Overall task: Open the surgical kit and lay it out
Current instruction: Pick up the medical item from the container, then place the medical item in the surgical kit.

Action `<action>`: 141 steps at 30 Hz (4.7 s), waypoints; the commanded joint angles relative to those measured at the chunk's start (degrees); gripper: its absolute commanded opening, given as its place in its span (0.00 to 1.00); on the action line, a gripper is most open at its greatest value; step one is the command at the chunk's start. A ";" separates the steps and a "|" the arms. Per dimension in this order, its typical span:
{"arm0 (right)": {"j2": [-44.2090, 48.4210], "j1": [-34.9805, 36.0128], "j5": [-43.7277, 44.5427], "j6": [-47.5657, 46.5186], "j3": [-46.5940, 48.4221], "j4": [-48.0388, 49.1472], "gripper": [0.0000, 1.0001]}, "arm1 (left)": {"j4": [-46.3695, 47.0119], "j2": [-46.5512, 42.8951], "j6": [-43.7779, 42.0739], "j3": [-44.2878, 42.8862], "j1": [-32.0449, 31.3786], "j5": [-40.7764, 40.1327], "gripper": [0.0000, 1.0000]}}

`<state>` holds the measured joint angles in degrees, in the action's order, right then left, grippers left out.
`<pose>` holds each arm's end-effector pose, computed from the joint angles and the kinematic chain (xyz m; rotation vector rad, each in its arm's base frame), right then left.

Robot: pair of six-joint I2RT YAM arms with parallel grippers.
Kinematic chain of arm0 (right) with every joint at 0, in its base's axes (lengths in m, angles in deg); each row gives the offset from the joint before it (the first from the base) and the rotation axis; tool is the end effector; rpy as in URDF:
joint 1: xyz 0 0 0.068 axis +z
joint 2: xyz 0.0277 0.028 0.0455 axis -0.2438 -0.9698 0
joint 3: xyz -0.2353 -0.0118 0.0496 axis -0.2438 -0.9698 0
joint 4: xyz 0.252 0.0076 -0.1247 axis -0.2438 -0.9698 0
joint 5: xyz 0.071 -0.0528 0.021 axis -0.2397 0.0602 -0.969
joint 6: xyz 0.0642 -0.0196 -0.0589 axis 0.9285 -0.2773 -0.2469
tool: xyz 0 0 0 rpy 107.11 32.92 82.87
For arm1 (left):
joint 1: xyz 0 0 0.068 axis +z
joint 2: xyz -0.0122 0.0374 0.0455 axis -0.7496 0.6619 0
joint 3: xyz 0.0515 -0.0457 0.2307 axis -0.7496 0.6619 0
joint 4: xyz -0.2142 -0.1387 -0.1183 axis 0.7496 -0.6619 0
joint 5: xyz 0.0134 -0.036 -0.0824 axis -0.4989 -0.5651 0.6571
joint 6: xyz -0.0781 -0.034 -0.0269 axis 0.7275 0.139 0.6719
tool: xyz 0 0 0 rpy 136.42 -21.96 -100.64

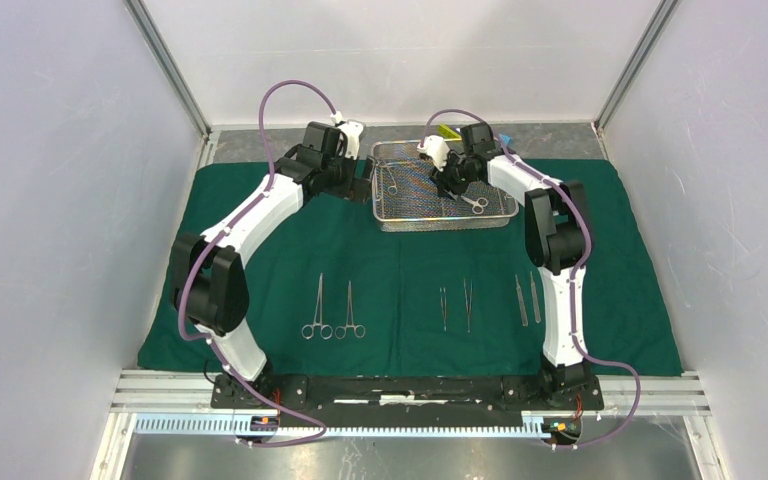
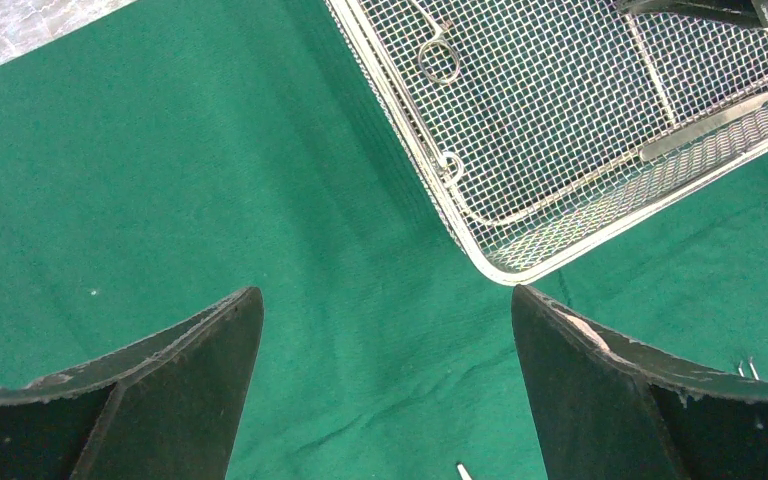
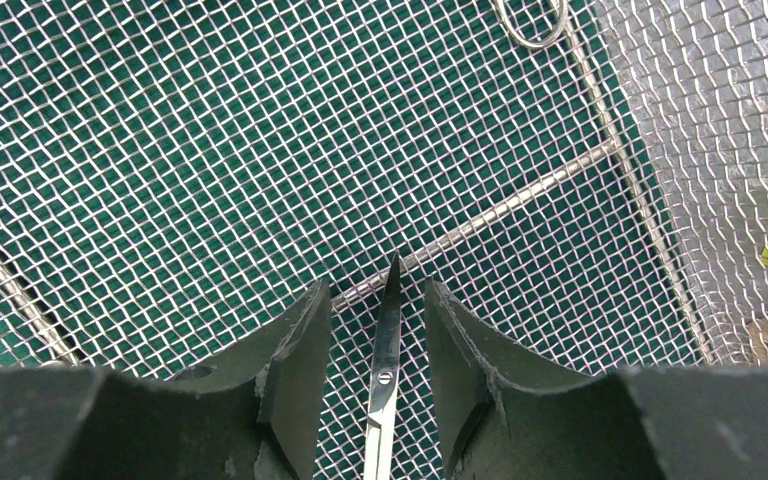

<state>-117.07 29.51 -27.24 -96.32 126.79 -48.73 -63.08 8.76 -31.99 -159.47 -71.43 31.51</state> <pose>0.4869 0.1688 0.0924 -1.2718 2.0534 0.3488 0.4015 -0.1764 0.2190 0.5000 2.2908 -0.2930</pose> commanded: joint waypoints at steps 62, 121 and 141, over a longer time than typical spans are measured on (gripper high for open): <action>34.74 0.97 15.47 61.47 -22.14 18.48 0.00 | 26.17 0.19 23.69 2.67 -7.02 21.53 0.85; 39.82 1.98 15.51 70.38 -35.23 24.89 0.00 | 27.80 22.01 38.10 -11.15 -15.10 24.62 0.23; 48.07 0.56 -0.66 55.04 -35.83 25.97 0.84 | 23.49 3.92 27.60 6.52 -14.05 29.01 0.02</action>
<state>-72.53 30.93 -19.92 -33.75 90.36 -24.60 -36.63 20.91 2.59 -156.30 -85.94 56.95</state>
